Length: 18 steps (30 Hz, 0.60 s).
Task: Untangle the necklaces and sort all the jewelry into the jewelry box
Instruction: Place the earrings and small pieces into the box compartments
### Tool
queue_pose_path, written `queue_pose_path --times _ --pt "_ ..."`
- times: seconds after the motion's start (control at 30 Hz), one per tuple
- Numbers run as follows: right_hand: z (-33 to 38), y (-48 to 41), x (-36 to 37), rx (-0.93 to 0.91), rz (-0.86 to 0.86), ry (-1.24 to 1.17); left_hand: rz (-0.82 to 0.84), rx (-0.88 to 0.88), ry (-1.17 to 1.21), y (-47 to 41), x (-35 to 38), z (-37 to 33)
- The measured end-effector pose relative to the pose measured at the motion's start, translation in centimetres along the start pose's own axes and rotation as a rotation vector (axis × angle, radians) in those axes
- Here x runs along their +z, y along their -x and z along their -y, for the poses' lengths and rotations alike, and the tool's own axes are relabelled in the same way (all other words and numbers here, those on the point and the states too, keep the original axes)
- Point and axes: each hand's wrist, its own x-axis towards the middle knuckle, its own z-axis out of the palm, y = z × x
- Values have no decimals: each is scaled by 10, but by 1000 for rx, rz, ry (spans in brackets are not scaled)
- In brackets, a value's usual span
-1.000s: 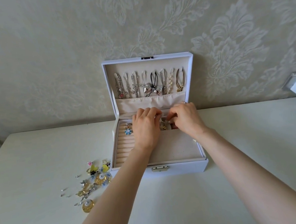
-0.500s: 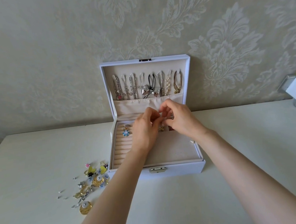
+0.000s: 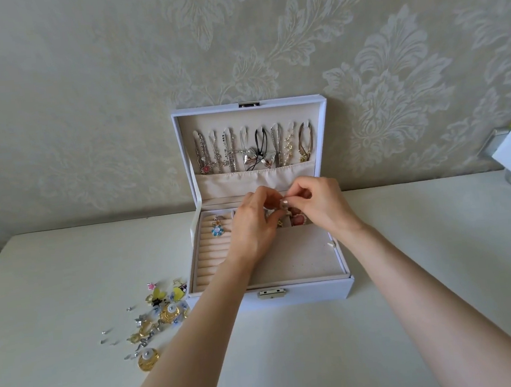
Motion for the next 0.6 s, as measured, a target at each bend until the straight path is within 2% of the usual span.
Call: queue_pose_path --times 0.17,0.33,0.5,0.6 --pt "-1 0 -1 57 39 -117 -22 64 -19 0 -1 -1" --pt "2 3 0 49 92 -134 -43 108 -22 0 -1 1" --pt "11 5 -3 44 129 -113 -102 148 -180 -2 0 2" --pt "16 4 -2 46 162 -94 -76 131 -185 -2 0 3"
